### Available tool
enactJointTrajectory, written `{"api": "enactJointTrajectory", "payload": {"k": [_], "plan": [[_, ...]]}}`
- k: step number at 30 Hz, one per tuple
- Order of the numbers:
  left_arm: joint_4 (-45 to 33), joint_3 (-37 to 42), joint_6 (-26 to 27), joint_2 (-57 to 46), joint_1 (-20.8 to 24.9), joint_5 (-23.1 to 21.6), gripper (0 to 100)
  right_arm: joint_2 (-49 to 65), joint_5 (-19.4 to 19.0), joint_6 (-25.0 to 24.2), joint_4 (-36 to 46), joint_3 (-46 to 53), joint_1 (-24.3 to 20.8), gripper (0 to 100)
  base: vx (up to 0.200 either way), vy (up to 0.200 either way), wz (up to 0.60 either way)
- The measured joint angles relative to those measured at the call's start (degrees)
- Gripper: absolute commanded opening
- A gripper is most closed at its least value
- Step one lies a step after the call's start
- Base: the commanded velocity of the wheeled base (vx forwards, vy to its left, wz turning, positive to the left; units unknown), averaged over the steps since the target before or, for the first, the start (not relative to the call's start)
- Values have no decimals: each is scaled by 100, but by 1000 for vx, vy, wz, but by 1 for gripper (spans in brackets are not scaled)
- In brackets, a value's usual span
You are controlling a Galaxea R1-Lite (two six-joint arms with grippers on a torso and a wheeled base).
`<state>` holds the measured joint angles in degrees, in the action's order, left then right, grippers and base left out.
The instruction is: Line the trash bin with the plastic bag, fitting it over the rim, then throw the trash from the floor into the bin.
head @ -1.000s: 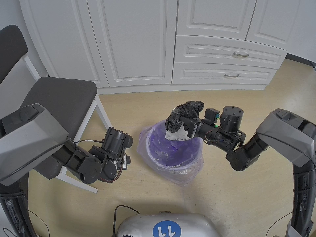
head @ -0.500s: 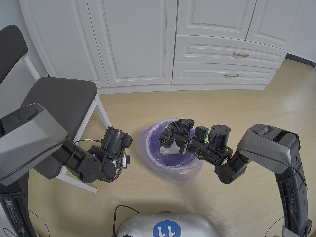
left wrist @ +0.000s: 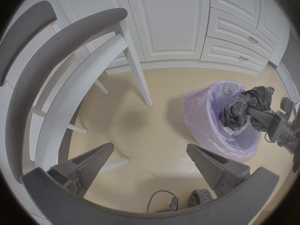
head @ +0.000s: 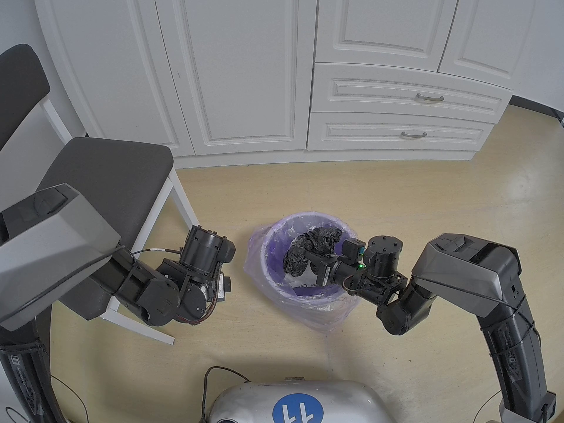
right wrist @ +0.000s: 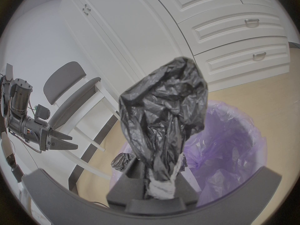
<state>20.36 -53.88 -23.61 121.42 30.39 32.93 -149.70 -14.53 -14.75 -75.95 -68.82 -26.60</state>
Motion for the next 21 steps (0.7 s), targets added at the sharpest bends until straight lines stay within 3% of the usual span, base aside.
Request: {"api": "enactJointTrajectory", "payload": {"k": [11,21], "plan": [[2,-2,-2,-11,-18,0,100,-234,68,17,35,-349,30,0,0,0,0],[0,-2,2,-35,-60,2,100,-278,397,288,40,-519,-10,0,0,0,0]]}}
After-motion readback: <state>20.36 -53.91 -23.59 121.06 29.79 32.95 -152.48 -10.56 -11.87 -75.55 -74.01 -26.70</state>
